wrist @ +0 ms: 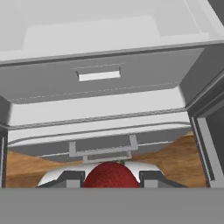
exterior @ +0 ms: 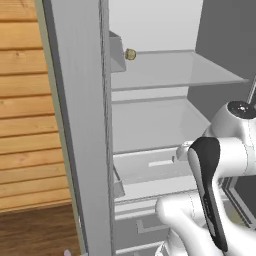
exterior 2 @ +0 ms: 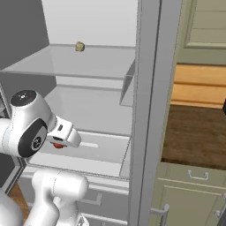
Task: Take the strawberry from the fridge and place it on top of the pancake, located on the dining counter.
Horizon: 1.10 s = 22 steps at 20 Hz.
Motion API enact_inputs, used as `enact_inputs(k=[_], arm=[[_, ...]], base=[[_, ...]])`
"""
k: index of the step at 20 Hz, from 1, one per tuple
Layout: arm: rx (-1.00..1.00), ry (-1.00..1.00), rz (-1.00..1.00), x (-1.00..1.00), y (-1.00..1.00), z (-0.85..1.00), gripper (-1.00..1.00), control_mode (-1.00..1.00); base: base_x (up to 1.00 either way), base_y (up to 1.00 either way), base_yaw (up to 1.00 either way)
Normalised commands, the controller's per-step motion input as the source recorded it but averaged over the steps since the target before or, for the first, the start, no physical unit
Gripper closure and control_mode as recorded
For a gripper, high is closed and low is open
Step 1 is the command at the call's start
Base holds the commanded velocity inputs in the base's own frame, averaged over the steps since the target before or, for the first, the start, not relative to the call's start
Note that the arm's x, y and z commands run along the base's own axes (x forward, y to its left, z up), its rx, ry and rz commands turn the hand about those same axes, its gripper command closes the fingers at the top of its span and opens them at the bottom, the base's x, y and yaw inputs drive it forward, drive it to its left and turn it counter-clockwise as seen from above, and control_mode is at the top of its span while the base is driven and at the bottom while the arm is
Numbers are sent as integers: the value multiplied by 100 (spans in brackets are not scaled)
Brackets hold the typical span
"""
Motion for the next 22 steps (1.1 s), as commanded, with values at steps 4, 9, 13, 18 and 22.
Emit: enact_inputs(k=[4, 9, 13, 18, 22], arm=[[0, 0, 0, 0, 0, 0, 100, 100], [0, 0, 0, 0, 0, 0, 100, 100], [0, 0, 0, 0, 0, 0, 100, 100], [0, 0, 0, 0, 0, 0, 100, 100], [0, 0, 0, 0, 0, 0, 100, 100]], base=[[-17, -4, 26], [-44, -1, 43], [-54, 0, 50], [-20, -28, 59], [-34, -26, 64]])
